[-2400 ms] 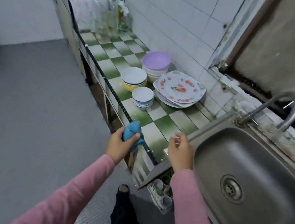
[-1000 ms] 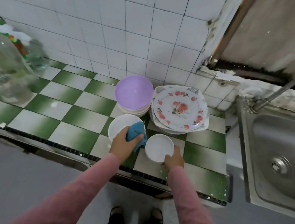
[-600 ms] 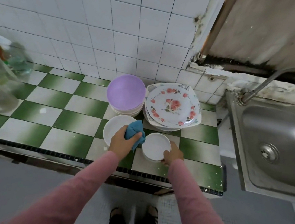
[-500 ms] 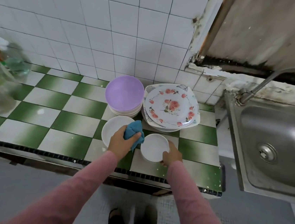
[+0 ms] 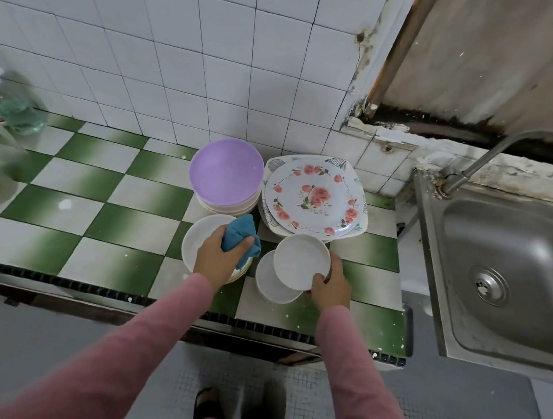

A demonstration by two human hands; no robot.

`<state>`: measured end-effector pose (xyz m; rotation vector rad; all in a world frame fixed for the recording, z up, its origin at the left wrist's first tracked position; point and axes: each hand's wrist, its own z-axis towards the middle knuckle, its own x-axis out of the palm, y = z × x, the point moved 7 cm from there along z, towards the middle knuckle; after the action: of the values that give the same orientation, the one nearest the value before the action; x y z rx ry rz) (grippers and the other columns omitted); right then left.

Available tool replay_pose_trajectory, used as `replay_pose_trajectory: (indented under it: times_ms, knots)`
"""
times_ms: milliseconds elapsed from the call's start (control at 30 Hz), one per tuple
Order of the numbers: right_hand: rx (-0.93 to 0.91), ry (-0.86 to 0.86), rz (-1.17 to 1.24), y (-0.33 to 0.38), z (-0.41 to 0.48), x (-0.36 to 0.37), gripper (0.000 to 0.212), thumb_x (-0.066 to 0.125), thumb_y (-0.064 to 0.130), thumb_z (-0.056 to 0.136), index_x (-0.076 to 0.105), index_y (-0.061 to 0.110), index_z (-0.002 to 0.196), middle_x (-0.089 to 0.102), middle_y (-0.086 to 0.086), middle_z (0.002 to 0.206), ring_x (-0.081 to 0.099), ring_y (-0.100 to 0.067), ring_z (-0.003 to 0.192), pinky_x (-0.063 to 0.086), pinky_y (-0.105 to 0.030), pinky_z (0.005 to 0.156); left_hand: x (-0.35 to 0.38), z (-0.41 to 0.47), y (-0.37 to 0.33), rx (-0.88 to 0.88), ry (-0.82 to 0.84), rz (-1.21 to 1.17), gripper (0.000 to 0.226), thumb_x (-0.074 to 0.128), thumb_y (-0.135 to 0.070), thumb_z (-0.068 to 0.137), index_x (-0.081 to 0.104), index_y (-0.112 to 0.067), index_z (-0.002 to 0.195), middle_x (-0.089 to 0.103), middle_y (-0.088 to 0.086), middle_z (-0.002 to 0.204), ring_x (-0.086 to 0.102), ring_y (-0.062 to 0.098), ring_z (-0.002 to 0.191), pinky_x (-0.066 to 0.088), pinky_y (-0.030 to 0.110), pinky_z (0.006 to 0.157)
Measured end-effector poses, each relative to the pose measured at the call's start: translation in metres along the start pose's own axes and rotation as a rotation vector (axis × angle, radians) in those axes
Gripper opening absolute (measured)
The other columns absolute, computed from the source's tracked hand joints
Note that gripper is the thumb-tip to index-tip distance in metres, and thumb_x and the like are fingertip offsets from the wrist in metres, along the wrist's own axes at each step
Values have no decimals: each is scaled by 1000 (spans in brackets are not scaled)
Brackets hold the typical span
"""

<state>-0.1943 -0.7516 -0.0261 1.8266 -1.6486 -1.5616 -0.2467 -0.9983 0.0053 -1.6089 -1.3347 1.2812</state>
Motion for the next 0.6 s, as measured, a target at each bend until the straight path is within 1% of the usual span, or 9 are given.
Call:
replay_pose_trajectory:
  times_ms: [67, 167, 233, 333, 400, 600]
  knots:
    - [0, -48, 31, -1, 0, -6, 61, 41, 3, 92, 39, 33, 144, 58, -15, 119, 59, -33, 98, 57, -42, 83, 3, -1, 0, -1, 1, 10, 34, 67, -40, 90, 58, -22, 117, 66, -2, 104, 62, 17, 98, 54, 43, 94]
    - [0, -93, 39, -2, 0, -13, 62, 43, 4, 93, 36, 31, 148, 57, -12, 125, 55, -30, 100, 51, -39, 87, 8, -3, -1, -10, 0, 2, 35, 67, -39, 90, 57, -21, 119, 66, 0, 108, 62, 19, 101, 54, 42, 94]
    - [2, -110, 45, -3, 1, -16, 62, 43, 4, 93, 36, 30, 149, 57, -11, 127, 56, -31, 102, 50, -37, 88, 11, -4, -3, -16, 3, -1, 35, 67, -39, 90, 56, -21, 119, 65, 1, 110, 62, 20, 103, 55, 39, 91]
    - [5, -123, 42, -2, -1, -16, 61, 43, 4, 92, 36, 31, 147, 59, -13, 124, 59, -34, 102, 51, -38, 87, 13, -5, -4, -11, 1, 0, 35, 67, -39, 90, 57, -21, 118, 65, 1, 109, 62, 20, 102, 55, 35, 86]
    - [6, -132, 45, -1, -2, -17, 60, 44, 5, 92, 36, 31, 146, 60, -13, 121, 60, -35, 100, 52, -38, 85, 14, -5, -5, -14, 0, -3, 36, 67, -39, 90, 56, -21, 119, 65, 0, 109, 62, 19, 102, 55, 34, 86]
    - [2, -153, 49, 5, -5, -20, 59, 45, 5, 91, 38, 29, 145, 60, -13, 122, 59, -36, 103, 54, -42, 89, 12, -9, -5, -24, -14, -14, 41, 66, -38, 91, 54, -20, 126, 63, 0, 114, 60, 19, 104, 54, 30, 83]
